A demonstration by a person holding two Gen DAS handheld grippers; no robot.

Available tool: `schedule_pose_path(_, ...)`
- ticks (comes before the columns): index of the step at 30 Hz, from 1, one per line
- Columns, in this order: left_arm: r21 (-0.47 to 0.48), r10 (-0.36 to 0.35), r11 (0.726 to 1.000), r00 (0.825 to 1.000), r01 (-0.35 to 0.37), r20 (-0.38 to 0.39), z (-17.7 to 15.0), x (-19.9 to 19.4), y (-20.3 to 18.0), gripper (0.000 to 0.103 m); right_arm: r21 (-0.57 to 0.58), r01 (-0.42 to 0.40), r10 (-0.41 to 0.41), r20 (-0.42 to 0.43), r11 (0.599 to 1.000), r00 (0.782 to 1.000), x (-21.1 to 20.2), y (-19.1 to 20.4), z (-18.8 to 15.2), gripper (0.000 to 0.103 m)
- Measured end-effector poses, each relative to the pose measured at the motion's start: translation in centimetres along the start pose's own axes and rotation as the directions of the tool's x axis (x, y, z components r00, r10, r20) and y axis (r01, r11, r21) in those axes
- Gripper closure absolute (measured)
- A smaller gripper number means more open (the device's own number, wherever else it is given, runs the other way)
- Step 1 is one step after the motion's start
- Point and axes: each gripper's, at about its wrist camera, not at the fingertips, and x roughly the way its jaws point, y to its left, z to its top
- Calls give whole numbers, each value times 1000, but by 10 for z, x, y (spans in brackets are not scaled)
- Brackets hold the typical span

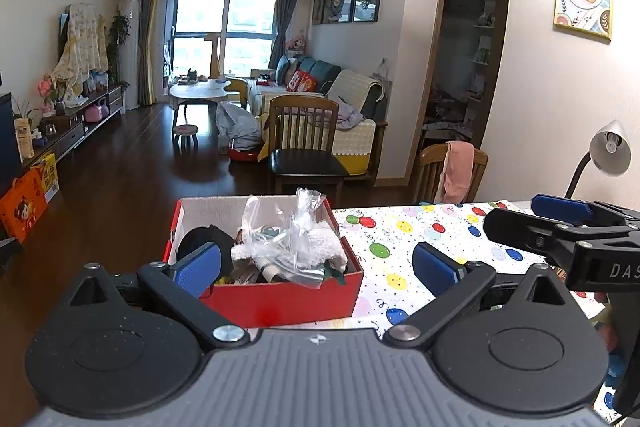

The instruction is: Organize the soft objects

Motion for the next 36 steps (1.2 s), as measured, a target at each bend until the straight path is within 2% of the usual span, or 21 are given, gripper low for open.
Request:
schedule_pose_path(6,-23,6,1000,1000,-6,-6,-7,-6,-1,0,-6,50,-50,-9,999,999,-13,4,-6,0)
schedule_pose_path(13,4,9,1000,1000,-9,5,-12,-16,-11,0,21,97,-97,-18,995,995,-32,4,-16,0)
schedule_pose_path(26,52,-52,997,999,52,-5,-28,-31,-33,0,68,191,-189,-39,979,981,-60,3,-37,0)
schedule_pose_path(36,53,-81,995,997,82,-16,-36,-39,-41,0,113,260,-256,-55,959,965,-77,1,-49,0)
